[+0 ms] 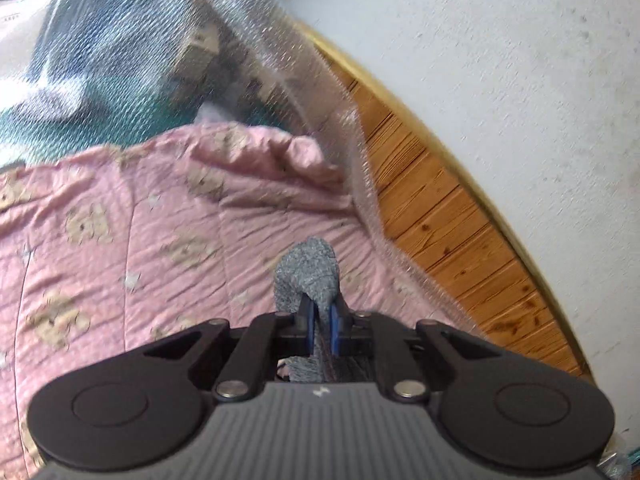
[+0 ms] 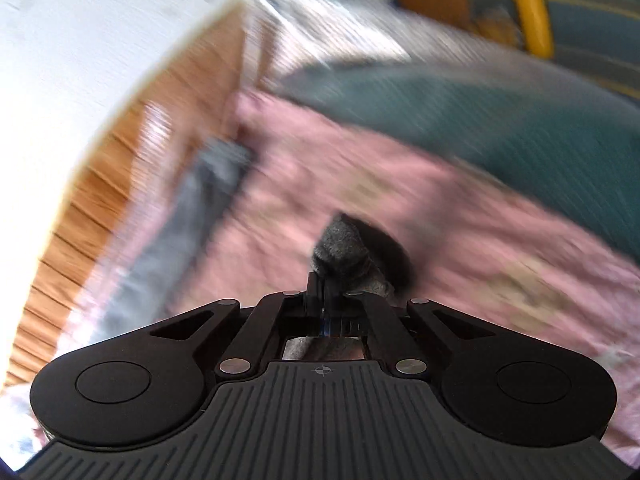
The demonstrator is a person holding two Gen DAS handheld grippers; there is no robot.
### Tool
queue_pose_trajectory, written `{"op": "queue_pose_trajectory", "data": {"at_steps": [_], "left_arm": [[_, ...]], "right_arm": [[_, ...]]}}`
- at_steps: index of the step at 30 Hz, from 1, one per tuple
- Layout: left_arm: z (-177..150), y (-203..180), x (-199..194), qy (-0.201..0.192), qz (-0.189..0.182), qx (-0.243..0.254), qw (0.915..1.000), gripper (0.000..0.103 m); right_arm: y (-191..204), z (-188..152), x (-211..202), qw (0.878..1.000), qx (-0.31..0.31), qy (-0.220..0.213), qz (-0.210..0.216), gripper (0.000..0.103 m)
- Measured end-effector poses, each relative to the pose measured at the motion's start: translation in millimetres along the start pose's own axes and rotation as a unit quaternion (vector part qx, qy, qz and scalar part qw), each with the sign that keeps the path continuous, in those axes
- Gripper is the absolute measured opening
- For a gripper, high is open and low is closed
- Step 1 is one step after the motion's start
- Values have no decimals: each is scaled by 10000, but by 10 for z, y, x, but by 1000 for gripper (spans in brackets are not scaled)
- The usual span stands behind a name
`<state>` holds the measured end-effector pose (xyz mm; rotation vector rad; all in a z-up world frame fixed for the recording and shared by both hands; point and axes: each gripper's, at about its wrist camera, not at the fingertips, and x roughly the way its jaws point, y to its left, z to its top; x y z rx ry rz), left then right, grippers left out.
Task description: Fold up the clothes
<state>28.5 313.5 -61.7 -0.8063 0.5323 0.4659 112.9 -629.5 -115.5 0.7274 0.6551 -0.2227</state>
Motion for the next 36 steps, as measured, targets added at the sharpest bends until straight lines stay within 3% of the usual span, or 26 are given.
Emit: {"op": "queue_pose_trajectory", "data": {"at_steps": [2, 5, 8, 11, 14, 18, 19, 20, 21, 22, 23, 24, 27, 32, 36], "left_arm": [[223, 0, -125, -33, -105, 123, 9999, 7], [270, 370, -251, 347, 3, 291, 9990, 7], [-46, 1036, -169, 1108, 333, 326, 9927, 8], [-495, 1681, -33, 1639, 831, -85, 9829, 8], [-787, 2012, 24, 1667, 1009, -356, 9802, 8], [-803, 2037, 30, 1435, 818, -380, 9855, 8], [-783, 2032, 33, 1392, 744, -361, 9868, 9], [-757, 2014, 37, 1367, 675, -323, 9878, 9], [-731, 1995, 42, 1341, 607, -285, 9887, 9], [-715, 1962, 59, 1329, 556, -273, 9892, 10], [-699, 1930, 75, 1318, 506, -261, 9896, 10], [-683, 1897, 92, 1305, 454, -250, 9901, 10], [-526, 1724, 128, 1151, 199, -252, 9928, 9], [-126, 1297, 21, 801, -199, -164, 9965, 8], [-62, 1329, -148, 769, -229, -145, 9967, 8]], "right_arm": [[254, 40, -211, 9996, -94, -179, 211, 0], [419, -94, -438, 9991, -246, -173, 285, 0], [238, -457, -531, 9995, -260, 169, -3, 0], [-146, -920, -553, 9963, -12, 656, -554, 0], [-427, -1283, -580, 9893, 173, 1006, -1039, 0], [-539, -1441, -677, 9880, 363, 1019, -1105, 0], [-531, -1448, -696, 9889, 376, 971, -1063, 12], [-517, -1454, -702, 9896, 368, 916, -1050, 17], [-504, -1457, -687, 9901, 343, 864, -1047, 33], [-484, -1467, -649, 9908, 310, 821, -1031, 58], [-447, -1483, -584, 9911, 242, 761, -1064, 64], [-407, -1498, -489, 9904, 149, 753, -1150, 63], [-256, -1348, -341, 9913, 59, 795, -1049, 6], [369, -711, -646, 9984, -281, -134, -473, 2], [725, -325, -936, 9956, -509, -762, -176, 2]]}}
